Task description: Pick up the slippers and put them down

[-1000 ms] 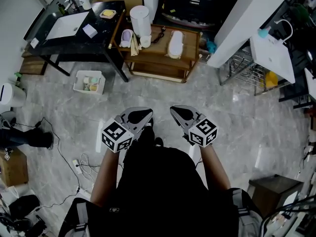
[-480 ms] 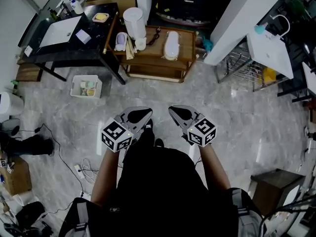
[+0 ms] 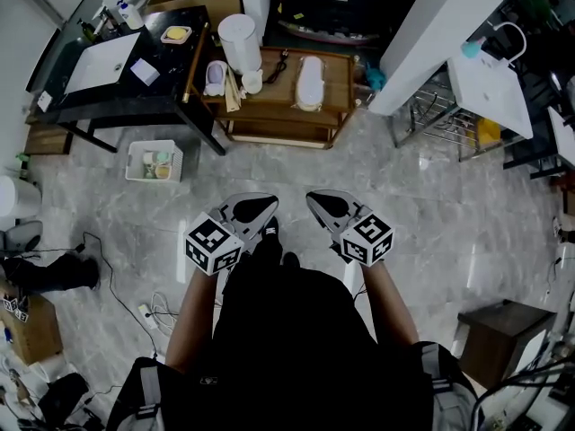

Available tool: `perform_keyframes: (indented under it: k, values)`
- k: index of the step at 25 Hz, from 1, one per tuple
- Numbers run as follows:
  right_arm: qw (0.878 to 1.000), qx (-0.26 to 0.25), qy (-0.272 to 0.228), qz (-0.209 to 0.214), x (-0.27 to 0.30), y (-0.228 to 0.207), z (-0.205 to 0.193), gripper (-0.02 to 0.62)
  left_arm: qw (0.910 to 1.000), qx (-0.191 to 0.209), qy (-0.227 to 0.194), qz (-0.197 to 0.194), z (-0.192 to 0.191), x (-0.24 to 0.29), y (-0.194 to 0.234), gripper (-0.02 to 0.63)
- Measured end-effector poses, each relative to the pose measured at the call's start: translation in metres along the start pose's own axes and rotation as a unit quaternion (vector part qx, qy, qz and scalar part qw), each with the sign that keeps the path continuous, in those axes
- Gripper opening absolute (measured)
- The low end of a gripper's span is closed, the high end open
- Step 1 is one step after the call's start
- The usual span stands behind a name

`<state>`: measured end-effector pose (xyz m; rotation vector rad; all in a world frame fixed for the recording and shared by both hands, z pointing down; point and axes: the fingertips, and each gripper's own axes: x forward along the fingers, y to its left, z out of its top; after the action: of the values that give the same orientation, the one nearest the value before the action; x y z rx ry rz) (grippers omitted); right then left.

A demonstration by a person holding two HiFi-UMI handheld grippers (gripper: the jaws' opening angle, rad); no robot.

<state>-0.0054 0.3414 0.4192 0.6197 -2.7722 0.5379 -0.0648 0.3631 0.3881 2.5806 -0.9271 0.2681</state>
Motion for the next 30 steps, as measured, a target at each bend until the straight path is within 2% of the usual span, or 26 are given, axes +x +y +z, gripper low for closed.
perform_keyframes:
  k: [9, 30]
  values:
    - [1.000, 0.010, -0.005, -0.021, 0.017, -0.015, 0.009, 0.006, 0.9997, -0.004, 0.006, -0.022, 0.003, 0.008, 0.025, 0.011]
    - [0.997, 0.025, -0.018, -0.074, 0.054, -0.051, 0.024, 0.006, 0.9961, 0.020, 0.028, -0.081, 0.021, 0.033, 0.079, 0.011]
